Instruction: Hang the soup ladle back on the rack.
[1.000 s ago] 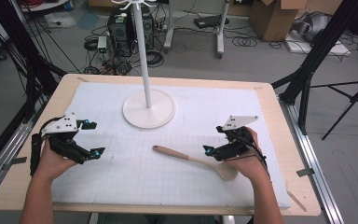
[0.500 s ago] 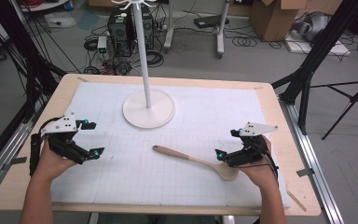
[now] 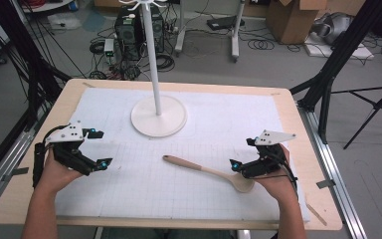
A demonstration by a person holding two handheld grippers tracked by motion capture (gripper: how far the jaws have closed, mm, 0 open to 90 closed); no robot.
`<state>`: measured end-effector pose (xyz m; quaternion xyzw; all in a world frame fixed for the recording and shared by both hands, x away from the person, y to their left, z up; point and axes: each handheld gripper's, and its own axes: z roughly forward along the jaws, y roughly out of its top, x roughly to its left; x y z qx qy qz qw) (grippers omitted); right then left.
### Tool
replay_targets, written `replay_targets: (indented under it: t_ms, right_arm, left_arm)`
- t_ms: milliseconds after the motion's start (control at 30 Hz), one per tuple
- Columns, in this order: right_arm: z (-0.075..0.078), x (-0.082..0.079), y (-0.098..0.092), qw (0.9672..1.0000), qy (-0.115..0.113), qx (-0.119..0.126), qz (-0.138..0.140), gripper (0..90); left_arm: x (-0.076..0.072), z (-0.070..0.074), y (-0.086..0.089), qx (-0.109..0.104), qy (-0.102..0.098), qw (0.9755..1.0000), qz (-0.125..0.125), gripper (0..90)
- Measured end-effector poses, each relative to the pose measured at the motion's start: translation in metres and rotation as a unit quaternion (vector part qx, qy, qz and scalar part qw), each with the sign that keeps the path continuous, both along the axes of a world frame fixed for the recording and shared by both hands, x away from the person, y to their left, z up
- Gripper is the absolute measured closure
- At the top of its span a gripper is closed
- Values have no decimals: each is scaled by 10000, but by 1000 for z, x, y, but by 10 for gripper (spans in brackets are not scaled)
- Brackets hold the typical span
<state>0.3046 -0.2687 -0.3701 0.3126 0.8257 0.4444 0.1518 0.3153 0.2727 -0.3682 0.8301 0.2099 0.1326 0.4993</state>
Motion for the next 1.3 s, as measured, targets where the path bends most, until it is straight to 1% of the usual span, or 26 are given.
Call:
replay_targets:
  t_ms: [67,267,300,333,433,500,667,700,767,800,833,867,900,967,1000,1067,1133,1167,1300]
  right_arm:
    - [2,2,2,10000,-34,-39,12,19]
    - [5,4,9,9999,-78,-66,80,19]
    - [6,4,11,9999,-46,-83,89,20]
    - [6,6,14,9998,-51,-133,149,19]
    - [7,8,19,9996,-38,-167,203,19]
    - [6,10,26,9991,13,-289,310,20]
    - [4,13,36,9981,120,-429,424,20]
    - [3,15,41,9974,164,-504,486,20]
    - [3,16,44,9971,199,-532,514,19]
    - [1,18,50,9960,244,-623,598,19]
    - [1,18,50,9960,244,-623,598,19]
    - [-1,18,57,9946,289,-744,661,20]
    - [-1,18,57,9946,289,-744,661,20]
    - [-3,20,63,9933,334,-836,730,19]
    - [-6,21,69,9919,409,-917,782,19]
    - [-9,23,73,9903,470,-1016,827,19]
    - [-11,25,76,9893,506,-1069,858,19]
    - [-11,25,76,9893,506,-1069,858,19]
    - [-15,29,83,9868,622,-1178,915,20]
  left_arm:
    - [0,1,1,-22,-12,10000,-4,17]
    - [-2,2,1,10,-42,10000,5,17]
    - [-2,2,1,-10,-38,10000,11,17]
    - [-2,2,0,16,-39,10000,16,17]
    - [-2,3,-1,36,-53,10000,-12,17]
    - [-2,3,-2,25,-43,10000,-8,17]
    - [-1,2,-3,42,-22,10000,-19,17]
    - [-1,2,-3,30,-27,10000,-24,17]
    - [-2,2,-3,51,-28,10000,-33,17]
    - [-2,3,-3,49,-42,10000,-41,17]
    - [-2,3,-3,37,-37,10000,-29,17]
    - [-2,3,-3,37,-43,10000,-36,17]
    - [-2,3,-3,37,-43,10000,-36,17]
    - [-3,4,-4,46,-49,10000,-33,17]
    - [-3,4,-4,47,-57,10000,-52,17]
    - [-3,4,-4,43,-58,10000,-58,17]
    - [-3,4,-4,39,-48,10000,-55,17]
    - [-2,3,-4,57,-44,10000,-63,17]
    - [-2,3,-4,58,-43,10000,-43,17]
